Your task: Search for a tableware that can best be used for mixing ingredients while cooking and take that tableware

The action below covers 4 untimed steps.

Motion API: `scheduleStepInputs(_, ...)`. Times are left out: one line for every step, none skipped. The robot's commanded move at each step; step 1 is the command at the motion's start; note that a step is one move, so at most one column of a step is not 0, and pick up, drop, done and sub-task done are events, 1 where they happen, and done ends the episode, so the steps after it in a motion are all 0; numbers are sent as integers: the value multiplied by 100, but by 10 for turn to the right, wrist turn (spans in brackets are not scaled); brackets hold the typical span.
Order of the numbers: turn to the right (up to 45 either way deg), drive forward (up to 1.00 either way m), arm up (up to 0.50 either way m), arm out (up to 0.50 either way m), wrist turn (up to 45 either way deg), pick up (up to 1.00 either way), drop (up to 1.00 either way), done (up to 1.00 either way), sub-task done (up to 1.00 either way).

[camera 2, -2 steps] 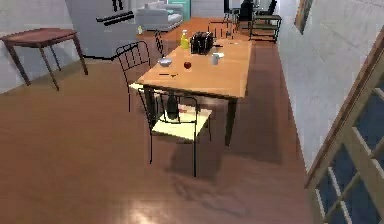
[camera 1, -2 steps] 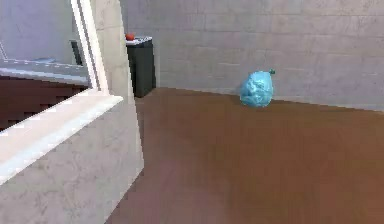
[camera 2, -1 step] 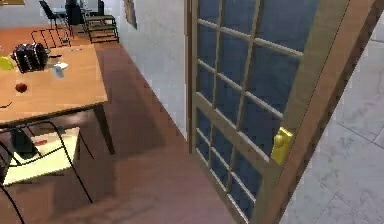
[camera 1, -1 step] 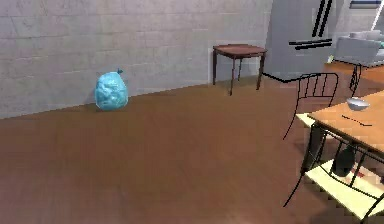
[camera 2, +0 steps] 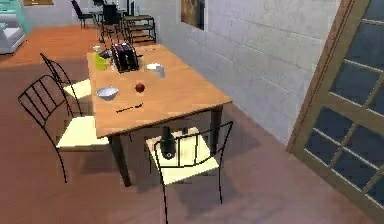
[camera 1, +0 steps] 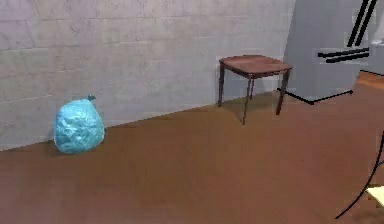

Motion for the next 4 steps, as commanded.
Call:
scheduleStepInputs(450, 0, 0, 0, 0, 0, 0, 0, 0)
scheduleStepInputs(60, 0, 0, 0, 0, 0, 0, 0, 0)
scheduleStepInputs(0, 5, 0, 0, 0, 0, 0, 0, 0)
scheduleStepInputs(-240, 0, 0, 0, 0, 0, 0, 0, 0)
